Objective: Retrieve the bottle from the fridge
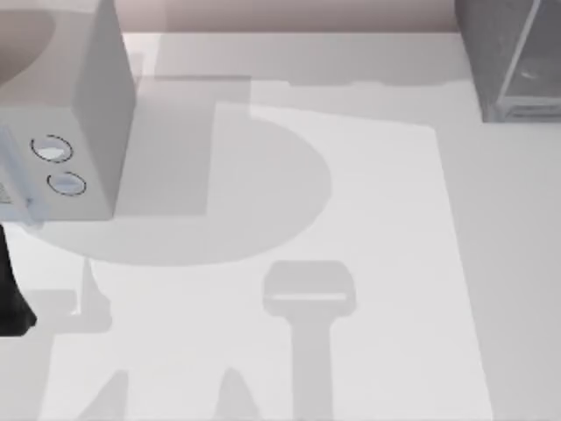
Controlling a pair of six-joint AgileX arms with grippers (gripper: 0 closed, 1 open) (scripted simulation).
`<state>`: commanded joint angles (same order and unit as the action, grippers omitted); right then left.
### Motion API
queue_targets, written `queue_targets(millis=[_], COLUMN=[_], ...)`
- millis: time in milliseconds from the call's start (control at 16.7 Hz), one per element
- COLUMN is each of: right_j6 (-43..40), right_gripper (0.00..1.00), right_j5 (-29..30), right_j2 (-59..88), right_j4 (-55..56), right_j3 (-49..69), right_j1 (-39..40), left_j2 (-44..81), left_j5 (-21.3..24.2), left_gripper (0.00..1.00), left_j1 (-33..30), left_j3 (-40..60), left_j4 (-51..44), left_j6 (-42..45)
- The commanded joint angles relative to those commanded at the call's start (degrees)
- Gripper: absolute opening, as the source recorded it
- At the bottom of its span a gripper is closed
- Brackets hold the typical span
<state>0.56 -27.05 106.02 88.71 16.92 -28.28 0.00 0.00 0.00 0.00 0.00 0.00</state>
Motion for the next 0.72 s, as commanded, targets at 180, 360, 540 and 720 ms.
queue_targets(millis=[180, 360, 540, 720], right_j6=[-0.19, -0.15, -0.1, -0.11], right_gripper=[1.0, 1.0, 1.0, 1.0], right_j5=[3.34, 7.18, 10.5, 12.23], right_j2=[4.16, 8.65, 11.68, 12.76], right_j4=[-6.27, -14.05, -20.71, -24.06], right_j3=[11.05, 24.45, 33.62, 37.36], right_j1=[3.03, 6.61, 9.86, 11.53], left_j2=[0.0, 0.0, 0.0, 0.0], left_j5=[0.0, 0.0, 0.0, 0.0], left_gripper=[1.0, 1.0, 1.0, 1.0], left_j1=[0.0, 0.0, 0.0, 0.0], left_j3=[0.0, 0.0, 0.0, 0.0], left_j4=[0.0, 0.0, 0.0, 0.0], left_j6=[0.0, 0.0, 0.0, 0.0])
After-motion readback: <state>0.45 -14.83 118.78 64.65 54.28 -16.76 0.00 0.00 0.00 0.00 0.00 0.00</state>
